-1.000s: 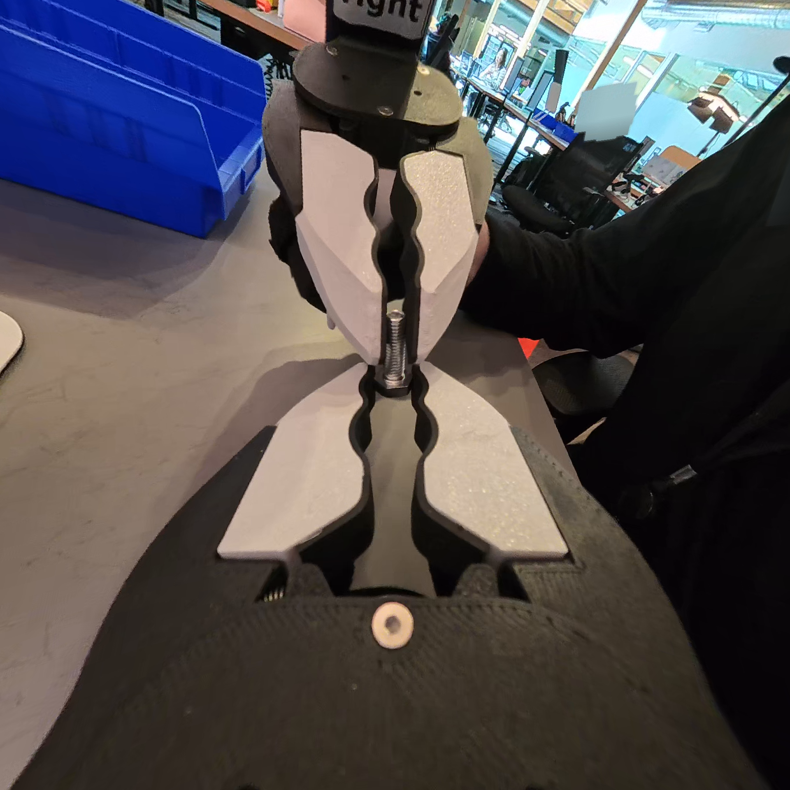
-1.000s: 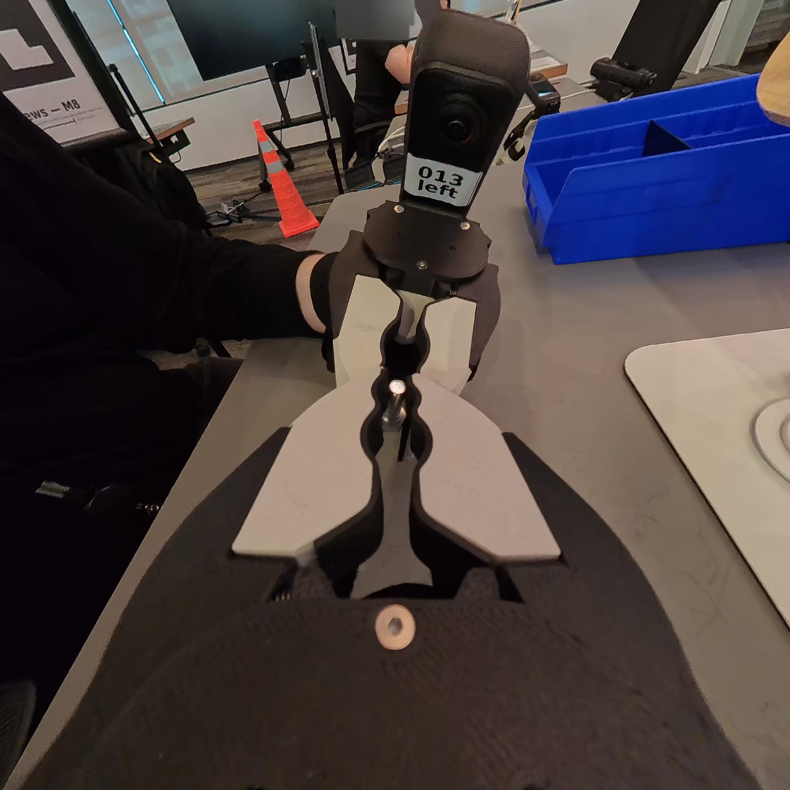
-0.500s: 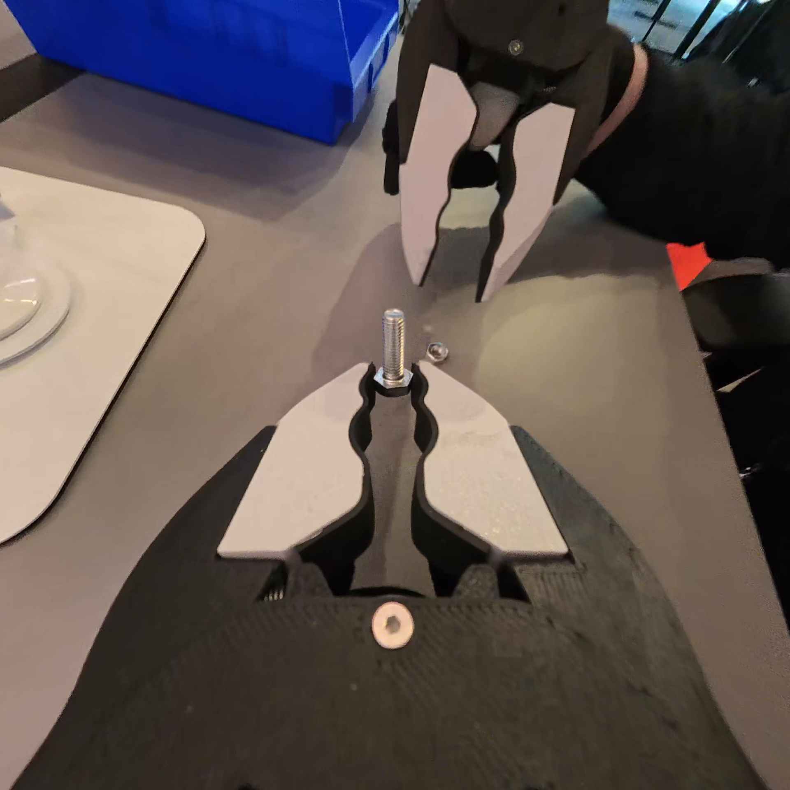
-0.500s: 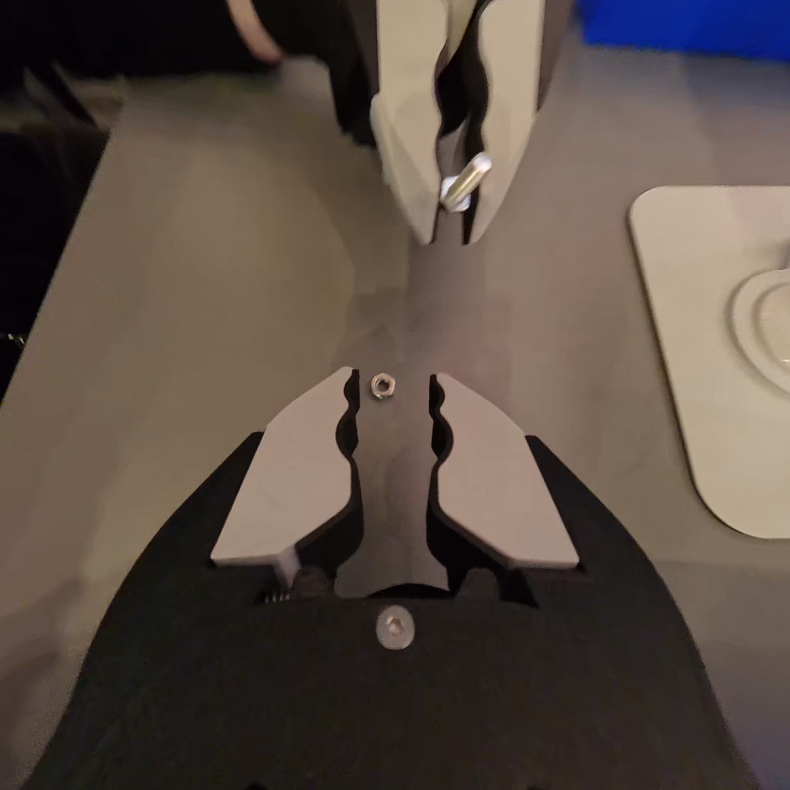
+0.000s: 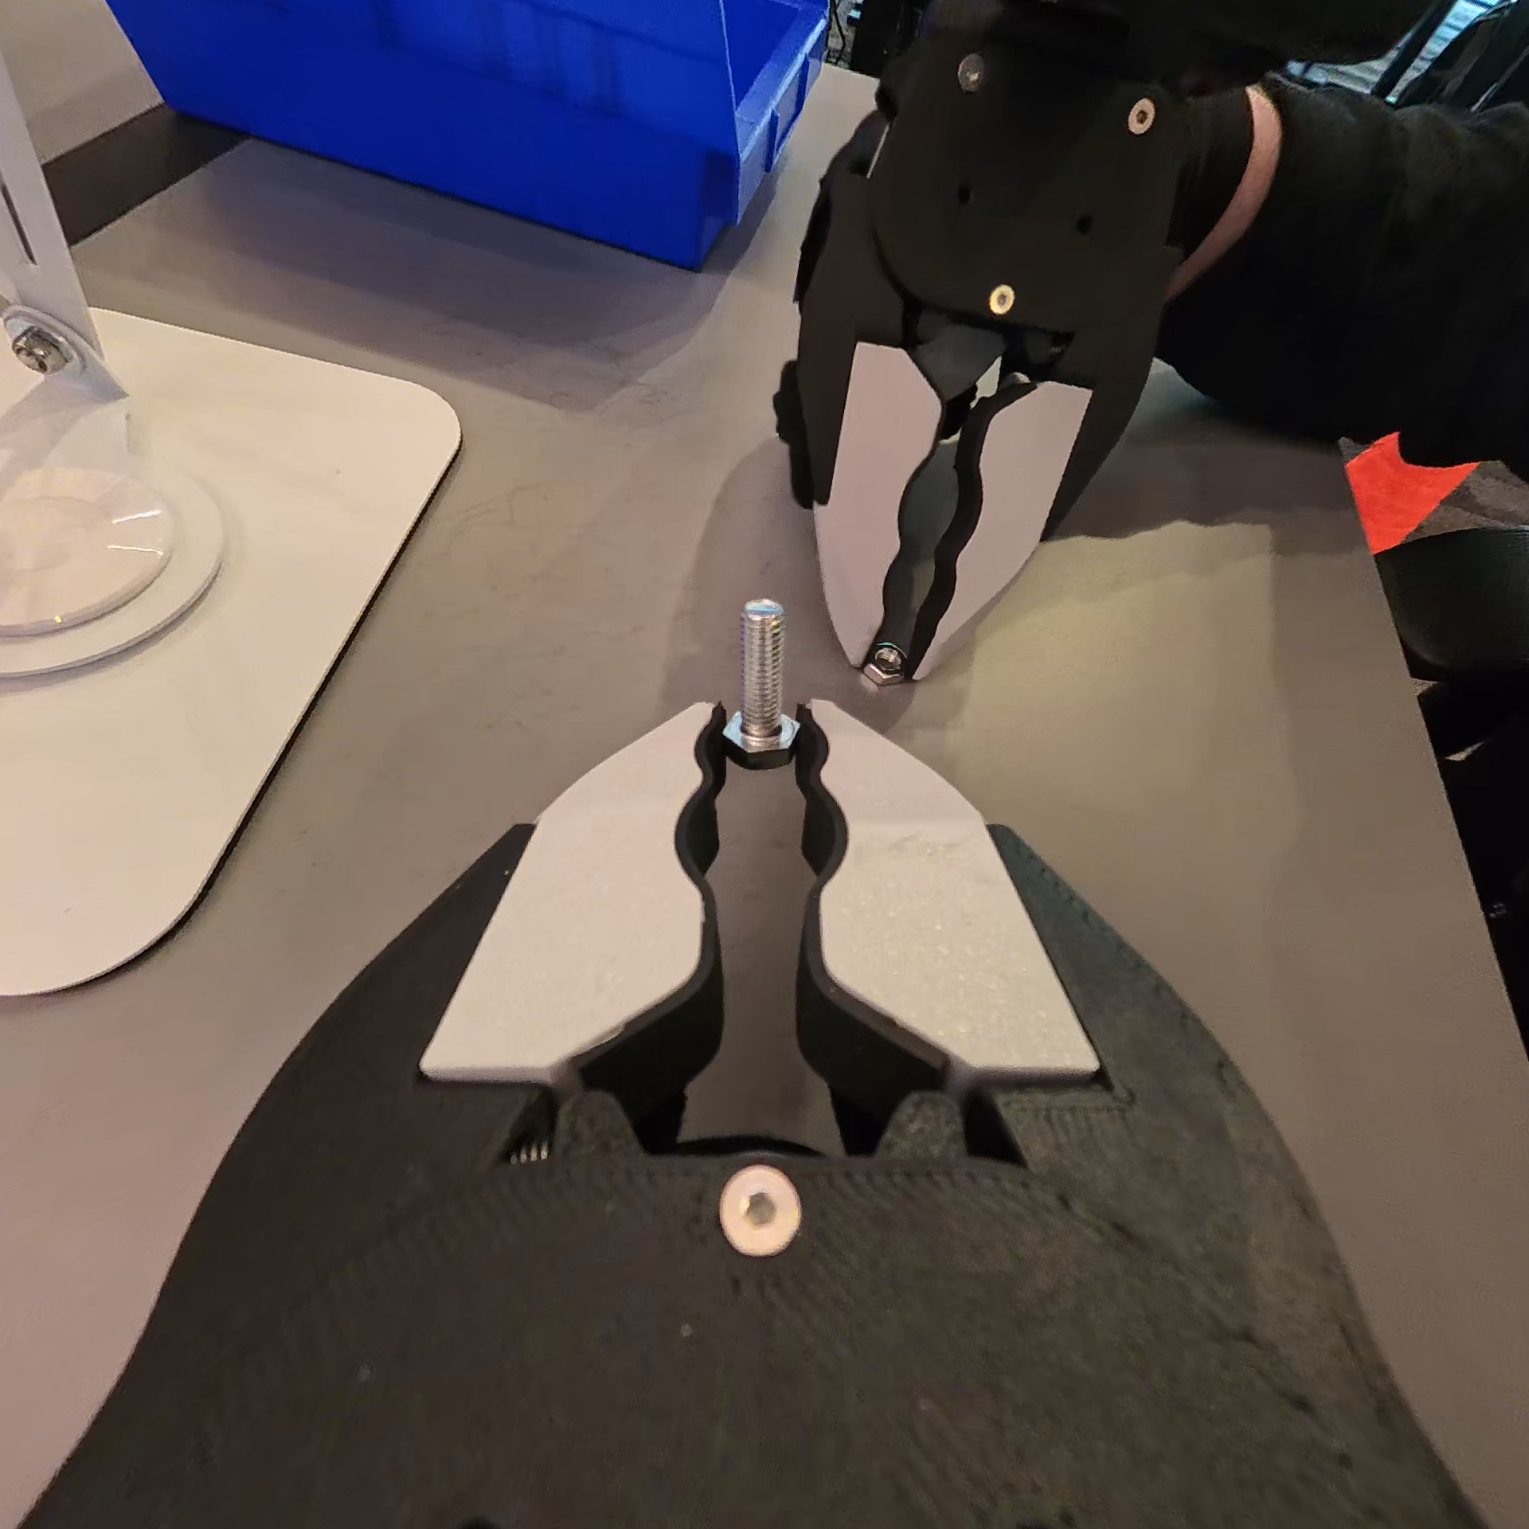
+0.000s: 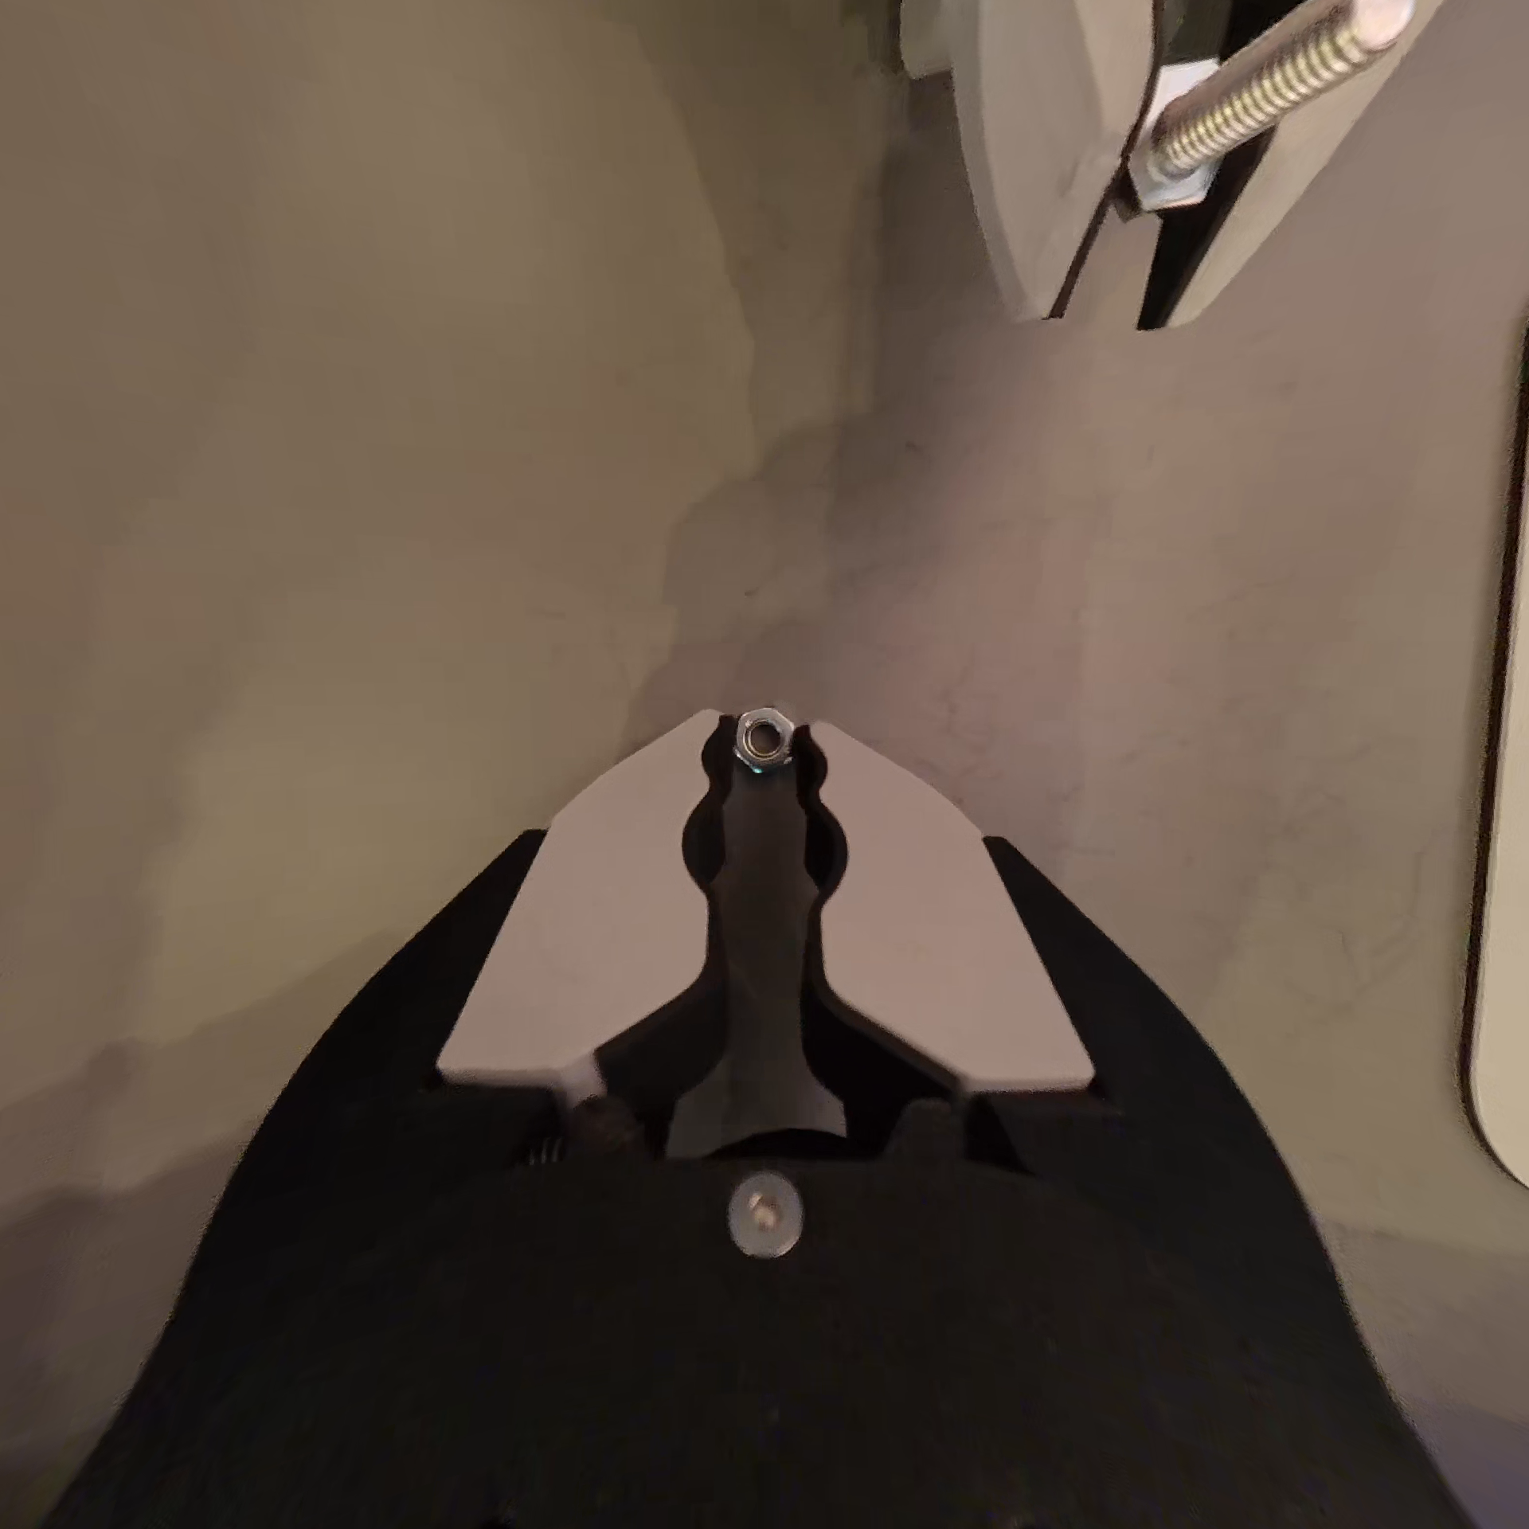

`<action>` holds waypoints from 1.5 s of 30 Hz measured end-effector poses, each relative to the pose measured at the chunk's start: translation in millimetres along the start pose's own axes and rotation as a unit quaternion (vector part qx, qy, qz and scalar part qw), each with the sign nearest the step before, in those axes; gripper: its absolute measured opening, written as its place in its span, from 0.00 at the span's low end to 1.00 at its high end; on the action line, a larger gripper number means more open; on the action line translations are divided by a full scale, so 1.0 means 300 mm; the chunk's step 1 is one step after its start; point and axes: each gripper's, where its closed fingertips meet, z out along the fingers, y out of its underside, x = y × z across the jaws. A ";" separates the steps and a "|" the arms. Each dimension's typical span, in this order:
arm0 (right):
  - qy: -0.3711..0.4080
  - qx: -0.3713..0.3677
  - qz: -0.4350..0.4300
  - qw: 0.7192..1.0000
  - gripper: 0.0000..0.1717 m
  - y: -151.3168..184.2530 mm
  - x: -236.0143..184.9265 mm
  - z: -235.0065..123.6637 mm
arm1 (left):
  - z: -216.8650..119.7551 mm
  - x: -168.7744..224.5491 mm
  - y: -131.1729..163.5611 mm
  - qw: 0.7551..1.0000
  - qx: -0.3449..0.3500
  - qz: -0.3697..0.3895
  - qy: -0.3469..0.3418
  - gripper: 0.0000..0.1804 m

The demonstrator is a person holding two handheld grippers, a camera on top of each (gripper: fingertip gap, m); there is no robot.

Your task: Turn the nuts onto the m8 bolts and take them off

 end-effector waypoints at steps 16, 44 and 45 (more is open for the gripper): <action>0.026 0.212 -0.038 0.976 0.08 -0.317 0.085 -0.282 | -0.010 0.018 -0.049 0.991 -0.004 0.109 -0.073 0.09; 0.040 0.214 -0.061 0.974 0.08 -0.360 0.134 -0.226 | -0.021 0.000 -0.089 0.973 -0.008 0.168 -0.159 0.08; 0.042 0.213 -0.056 0.974 0.08 -0.357 0.138 -0.225 | -0.019 -0.005 -0.087 0.971 -0.011 0.170 -0.166 0.08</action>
